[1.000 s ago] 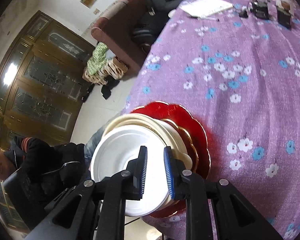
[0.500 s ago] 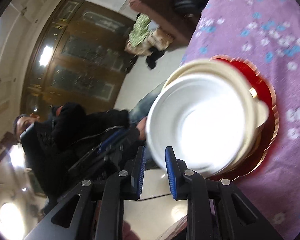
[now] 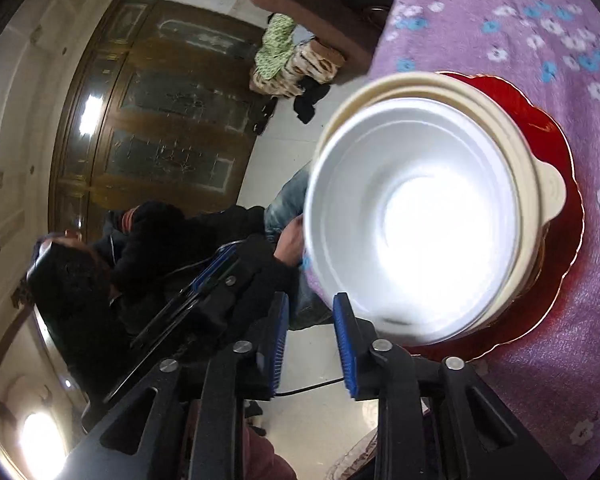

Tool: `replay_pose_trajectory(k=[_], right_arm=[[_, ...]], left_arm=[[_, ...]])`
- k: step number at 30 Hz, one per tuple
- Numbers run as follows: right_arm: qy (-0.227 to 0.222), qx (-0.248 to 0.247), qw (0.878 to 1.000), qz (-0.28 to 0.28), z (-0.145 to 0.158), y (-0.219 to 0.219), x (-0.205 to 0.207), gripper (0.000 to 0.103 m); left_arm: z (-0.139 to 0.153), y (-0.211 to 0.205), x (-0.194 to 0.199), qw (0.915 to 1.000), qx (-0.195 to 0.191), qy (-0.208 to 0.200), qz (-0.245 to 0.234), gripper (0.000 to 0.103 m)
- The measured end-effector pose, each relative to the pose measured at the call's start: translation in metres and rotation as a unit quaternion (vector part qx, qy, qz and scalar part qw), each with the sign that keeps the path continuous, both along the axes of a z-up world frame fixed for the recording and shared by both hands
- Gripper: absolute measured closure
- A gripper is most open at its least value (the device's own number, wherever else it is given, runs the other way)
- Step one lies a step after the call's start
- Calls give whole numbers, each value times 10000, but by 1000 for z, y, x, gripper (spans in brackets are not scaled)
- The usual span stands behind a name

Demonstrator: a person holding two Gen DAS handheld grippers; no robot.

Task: Organize plates and bowls
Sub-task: 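Open both tools and release the white bowl on the stack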

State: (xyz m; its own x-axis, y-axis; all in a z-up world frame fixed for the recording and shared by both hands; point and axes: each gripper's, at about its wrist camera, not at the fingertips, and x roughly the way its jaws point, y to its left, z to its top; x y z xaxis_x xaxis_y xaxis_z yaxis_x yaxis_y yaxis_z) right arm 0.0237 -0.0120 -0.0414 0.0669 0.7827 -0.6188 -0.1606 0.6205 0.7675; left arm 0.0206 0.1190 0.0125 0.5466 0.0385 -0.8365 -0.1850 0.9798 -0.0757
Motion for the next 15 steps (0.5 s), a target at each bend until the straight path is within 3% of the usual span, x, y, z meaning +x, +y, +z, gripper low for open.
replay_pose_trajectory(k=[6, 12, 15], right_arm=[[196, -166, 9997, -48, -13, -3, 2, 74], [-480, -174, 9979, -397, 24, -34, -2, 72], [-612, -190, 9960, -628, 31, -58, -1, 69]], left_arm=[[-3, -5, -1, 10000, 51, 3, -45, 63], [2, -27, -7, 9988, 310, -336, -172, 63], [3, -42, -10, 9978, 404, -451, -284, 63]])
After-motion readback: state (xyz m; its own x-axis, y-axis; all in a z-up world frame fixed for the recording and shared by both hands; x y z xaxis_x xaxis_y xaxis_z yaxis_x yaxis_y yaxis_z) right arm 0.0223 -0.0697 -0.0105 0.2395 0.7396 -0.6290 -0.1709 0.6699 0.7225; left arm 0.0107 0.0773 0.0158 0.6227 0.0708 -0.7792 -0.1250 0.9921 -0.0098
